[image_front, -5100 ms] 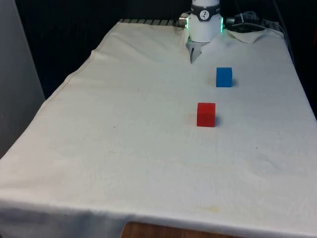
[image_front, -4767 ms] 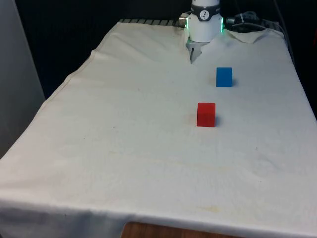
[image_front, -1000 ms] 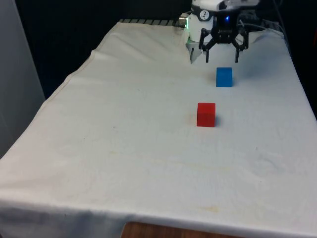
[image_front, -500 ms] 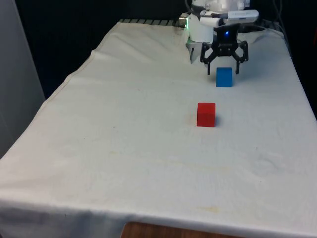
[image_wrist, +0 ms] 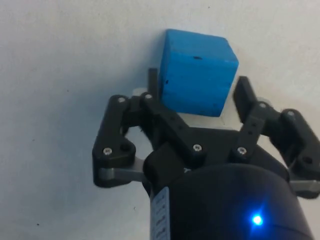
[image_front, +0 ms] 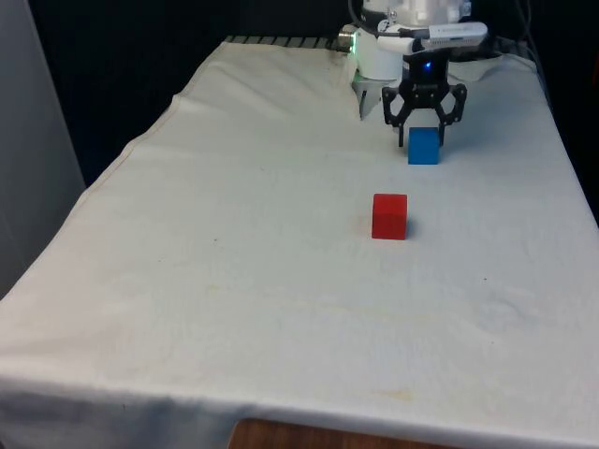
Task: Stack the two cubes.
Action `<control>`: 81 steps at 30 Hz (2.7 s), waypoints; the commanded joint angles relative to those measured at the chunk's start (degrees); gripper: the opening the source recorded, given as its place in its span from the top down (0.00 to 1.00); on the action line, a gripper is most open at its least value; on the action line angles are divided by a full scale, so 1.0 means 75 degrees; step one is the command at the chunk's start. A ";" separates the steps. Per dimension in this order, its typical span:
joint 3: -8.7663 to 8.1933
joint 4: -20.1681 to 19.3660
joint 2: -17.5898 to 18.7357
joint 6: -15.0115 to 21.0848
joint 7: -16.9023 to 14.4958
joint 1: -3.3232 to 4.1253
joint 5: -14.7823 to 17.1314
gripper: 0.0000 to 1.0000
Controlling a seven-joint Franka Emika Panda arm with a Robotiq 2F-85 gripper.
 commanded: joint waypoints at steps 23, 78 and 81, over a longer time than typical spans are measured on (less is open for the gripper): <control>0.0038 0.0046 -0.0565 -0.0535 0.0008 0.0008 0.0000 0.98; -0.0435 0.1833 -0.1406 -0.2735 -0.0176 0.0000 0.0435 0.98; -0.0474 0.1994 -0.1345 -0.2712 -0.0153 0.0000 0.0435 0.98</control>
